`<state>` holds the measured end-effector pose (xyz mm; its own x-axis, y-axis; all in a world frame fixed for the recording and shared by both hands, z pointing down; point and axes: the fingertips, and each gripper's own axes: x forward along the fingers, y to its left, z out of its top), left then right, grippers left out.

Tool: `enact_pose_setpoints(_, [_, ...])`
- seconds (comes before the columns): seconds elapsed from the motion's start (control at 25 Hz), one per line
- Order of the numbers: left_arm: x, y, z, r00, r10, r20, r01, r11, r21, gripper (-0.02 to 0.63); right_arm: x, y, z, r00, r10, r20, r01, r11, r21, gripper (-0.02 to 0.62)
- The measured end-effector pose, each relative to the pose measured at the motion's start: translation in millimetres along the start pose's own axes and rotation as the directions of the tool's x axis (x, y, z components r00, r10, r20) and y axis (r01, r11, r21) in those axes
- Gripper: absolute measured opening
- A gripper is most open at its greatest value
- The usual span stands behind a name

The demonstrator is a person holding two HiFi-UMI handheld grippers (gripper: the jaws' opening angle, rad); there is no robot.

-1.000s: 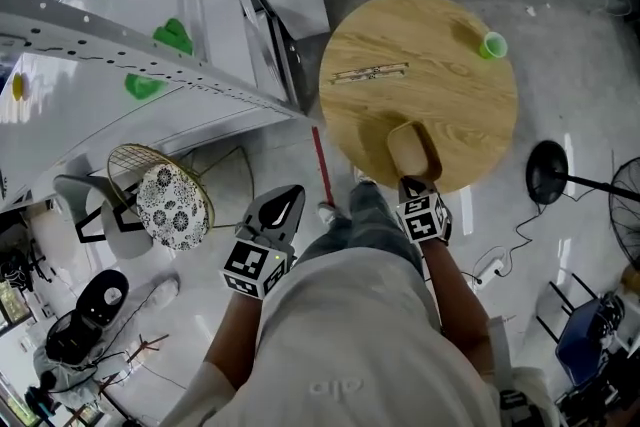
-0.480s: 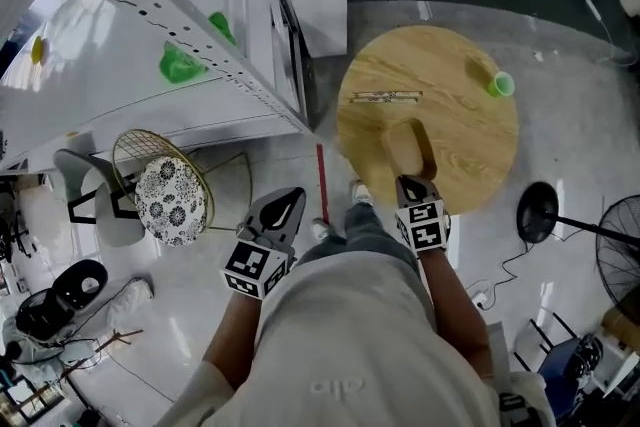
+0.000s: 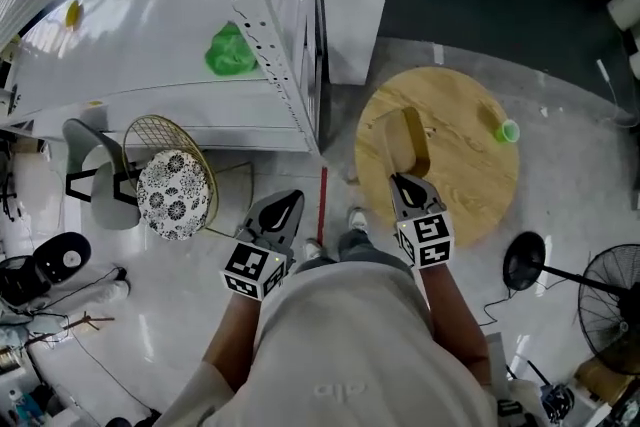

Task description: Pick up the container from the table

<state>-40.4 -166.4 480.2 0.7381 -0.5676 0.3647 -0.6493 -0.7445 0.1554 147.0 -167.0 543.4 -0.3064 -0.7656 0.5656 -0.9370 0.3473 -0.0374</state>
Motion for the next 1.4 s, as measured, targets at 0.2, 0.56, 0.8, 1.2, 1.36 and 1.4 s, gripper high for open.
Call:
enact_pose_setpoints(0.2, [-22,24,13,0.995,0.080,0.066,-0.079,0.997,-0.012,0.017,2,24,50,0.993,0.063,0.095,-0.056,0.995,-0.079,0.037])
enact_pose_setpoints(0.56, [-65,56,28,0.970,0.193,0.146,-0.187,0.981,-0.053,0.017,4,74,109,0.960,0.173,0.220,-0.130,0.972,-0.196,0.037])
enact_pose_setpoints(0.8, [-83,70,31,0.955,0.237,0.179,-0.229,0.971,-0.069,0.017,6,102,134,0.938,0.230,0.259,-0.160,0.951,-0.264,0.037])
enact_pose_setpoints(1.2, [-97,79,35,0.943,0.265,0.202,-0.254,0.964,-0.079,0.017,3,127,148,0.922,0.279,0.271,-0.185,0.927,-0.325,0.037])
enact_pose_setpoints(1.36, [-99,78,36,0.941,0.268,0.209,-0.257,0.963,-0.079,0.016,1,131,147,0.918,0.288,0.273,-0.192,0.924,-0.330,0.037])
enact_pose_setpoints(1.4, [-99,78,36,0.940,0.267,0.210,-0.257,0.963,-0.077,0.017,1,132,147,0.917,0.290,0.275,-0.193,0.923,-0.332,0.037])
